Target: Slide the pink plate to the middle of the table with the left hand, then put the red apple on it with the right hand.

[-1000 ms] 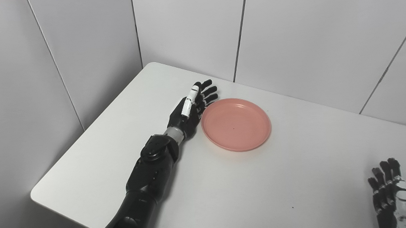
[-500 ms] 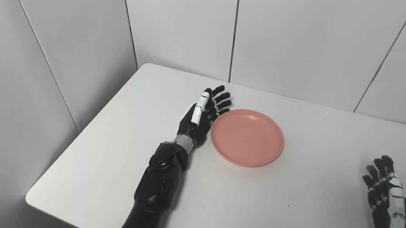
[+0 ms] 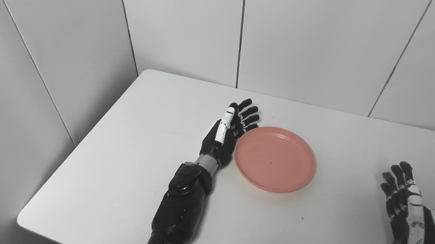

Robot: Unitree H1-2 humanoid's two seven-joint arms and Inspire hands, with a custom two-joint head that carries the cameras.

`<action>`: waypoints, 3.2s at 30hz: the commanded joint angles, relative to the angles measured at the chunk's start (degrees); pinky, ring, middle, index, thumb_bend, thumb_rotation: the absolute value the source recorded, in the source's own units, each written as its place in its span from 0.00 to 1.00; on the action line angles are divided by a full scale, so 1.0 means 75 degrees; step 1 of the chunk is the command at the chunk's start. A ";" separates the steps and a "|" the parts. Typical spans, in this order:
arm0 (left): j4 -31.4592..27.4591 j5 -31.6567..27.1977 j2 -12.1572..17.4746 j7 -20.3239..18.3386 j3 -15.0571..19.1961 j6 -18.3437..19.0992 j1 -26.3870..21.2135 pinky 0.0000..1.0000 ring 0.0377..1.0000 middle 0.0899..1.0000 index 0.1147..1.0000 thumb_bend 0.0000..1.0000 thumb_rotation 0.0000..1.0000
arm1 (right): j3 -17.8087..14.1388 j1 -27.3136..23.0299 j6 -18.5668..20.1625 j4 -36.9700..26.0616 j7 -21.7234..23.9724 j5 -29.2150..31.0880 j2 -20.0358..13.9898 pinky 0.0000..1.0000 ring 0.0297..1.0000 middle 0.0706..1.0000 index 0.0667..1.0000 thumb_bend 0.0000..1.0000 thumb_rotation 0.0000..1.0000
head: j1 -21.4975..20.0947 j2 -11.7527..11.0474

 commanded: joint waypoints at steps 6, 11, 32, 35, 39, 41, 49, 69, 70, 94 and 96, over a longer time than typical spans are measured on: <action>-0.0189 0.0097 -0.0335 0.0200 -0.0172 0.0708 0.0265 0.89 0.88 0.88 0.87 0.36 1.00 | 0.0137 0.0569 -0.0032 0.0439 -0.0104 -0.0108 0.0290 1.00 0.97 0.98 1.00 0.24 1.00 | -0.0210 0.0075; -0.0452 0.0187 -0.0484 0.0304 -0.0336 0.0864 0.0372 0.89 0.89 0.88 0.87 0.36 1.00 | 0.0142 0.0568 -0.0028 0.0433 -0.0114 -0.0094 0.0356 1.00 0.97 0.99 1.00 0.23 1.00 | -0.0333 0.0127; -0.0763 0.0145 -0.0544 0.0327 -0.0185 0.0755 0.0747 0.90 0.89 0.89 0.88 0.38 1.00 | 0.0168 0.0532 0.0103 0.0268 -0.0555 -0.0611 0.0574 0.99 0.97 0.98 1.00 0.28 1.00 | -0.1181 0.0327; -0.0740 0.0132 -0.0532 0.0329 -0.0153 0.0727 0.0761 0.91 0.89 0.89 0.88 0.39 1.00 | 0.0153 0.0520 0.0170 0.0216 -0.0605 -0.0640 0.0599 0.99 0.97 0.98 1.00 0.28 1.00 | -0.1255 0.0339; -0.0693 0.0080 -0.0545 0.0375 -0.0031 0.0674 0.0785 0.90 0.89 0.89 0.88 0.38 1.00 | 0.0192 0.0506 0.0027 0.0175 -0.0721 -0.0884 0.0570 0.98 0.97 0.98 1.00 0.29 1.00 | -0.1473 0.0372; -0.0694 0.0060 -0.0562 0.0416 0.0048 0.0683 0.0797 0.90 0.89 0.89 0.88 0.38 1.00 | 0.0194 0.0500 0.0002 0.0146 -0.0745 -0.0908 0.0573 0.98 0.97 0.99 1.00 0.29 1.00 | -0.1587 0.0391; -0.0611 0.0032 -0.0515 0.0339 0.0207 0.0539 0.0879 0.90 0.89 0.89 0.88 0.38 1.00 | 0.0213 0.0455 0.0211 -0.0434 -0.1109 -0.1425 0.0590 0.98 0.95 0.96 0.96 0.31 1.00 | -0.2180 0.0439; -0.0264 -0.0172 -0.0295 -0.0004 0.0350 0.0276 0.0937 0.91 0.89 0.89 0.88 0.38 1.00 | 0.0137 -0.0078 0.0852 -0.2100 -0.1647 -0.3636 0.0034 0.86 0.91 0.94 0.94 0.53 1.00 | -0.3228 0.0445; -0.0274 -0.0185 -0.0295 -0.0005 0.0356 0.0298 0.0935 0.91 0.89 0.89 0.88 0.38 1.00 | 0.0112 -0.0119 0.0894 -0.2203 -0.1653 -0.3779 -0.0043 0.86 0.91 0.94 0.94 0.54 1.00 | -0.3282 0.0444; 0.0042 -0.0400 -0.0031 -0.0214 0.0482 0.0284 0.0840 0.94 0.92 0.92 0.91 0.37 1.00 | -0.0692 -0.0999 0.2277 -0.3610 -0.1570 -0.5936 -0.1017 0.82 0.88 0.90 0.94 0.77 0.58 | -0.4394 0.0244; 0.0124 -0.0429 0.0004 -0.0267 0.0492 0.0250 0.0813 0.94 0.93 0.93 0.91 0.37 1.00 | -0.0756 -0.1044 0.2470 -0.3685 -0.1581 -0.6318 -0.1122 0.82 0.88 0.90 0.94 0.80 0.56 | -0.4446 0.0234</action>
